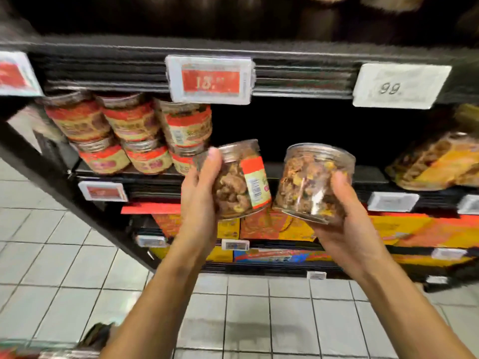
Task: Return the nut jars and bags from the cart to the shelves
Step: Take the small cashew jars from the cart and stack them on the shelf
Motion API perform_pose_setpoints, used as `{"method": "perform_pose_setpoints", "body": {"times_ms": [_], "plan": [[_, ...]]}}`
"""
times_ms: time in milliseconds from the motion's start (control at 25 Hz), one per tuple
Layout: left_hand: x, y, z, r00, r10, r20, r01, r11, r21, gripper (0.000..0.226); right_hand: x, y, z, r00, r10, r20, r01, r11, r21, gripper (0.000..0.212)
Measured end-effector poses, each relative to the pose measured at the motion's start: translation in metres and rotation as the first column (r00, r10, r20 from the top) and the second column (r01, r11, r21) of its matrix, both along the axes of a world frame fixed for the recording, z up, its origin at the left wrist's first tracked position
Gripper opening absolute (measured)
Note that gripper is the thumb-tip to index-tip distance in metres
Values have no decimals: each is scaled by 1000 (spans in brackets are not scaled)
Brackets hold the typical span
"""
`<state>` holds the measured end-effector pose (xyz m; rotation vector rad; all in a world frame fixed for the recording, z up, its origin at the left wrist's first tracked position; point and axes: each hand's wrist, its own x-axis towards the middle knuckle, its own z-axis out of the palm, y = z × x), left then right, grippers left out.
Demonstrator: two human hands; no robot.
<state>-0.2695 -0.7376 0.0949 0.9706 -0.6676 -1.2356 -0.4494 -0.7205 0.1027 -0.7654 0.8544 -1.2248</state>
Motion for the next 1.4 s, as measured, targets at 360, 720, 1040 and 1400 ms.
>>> {"method": "perform_pose_setpoints", "body": {"times_ms": [360, 720, 1040, 1400], "plan": [[-29, -86, -34, 720, 345, 603, -256, 939, -232, 68, -26, -31, -30, 999, -33, -24, 31, 995, -96, 37], [-10, -75, -53, 679, 95, 728, -5, 992, -125, 86, -37, -43, -32, 999, -21, -27, 18, 992, -122, 26], [-66, -94, -40, 683, 402, 610, -426, 897, -114, 83, -43, -45, -43, 1000, -12, 10, 13, 994, -109, 28], [-37, -94, -40, 872, 342, 351, -355, 935, -29, 10, -48, -47, -49, 1000, 12, 23, -9, 992, -127, 34]]}}
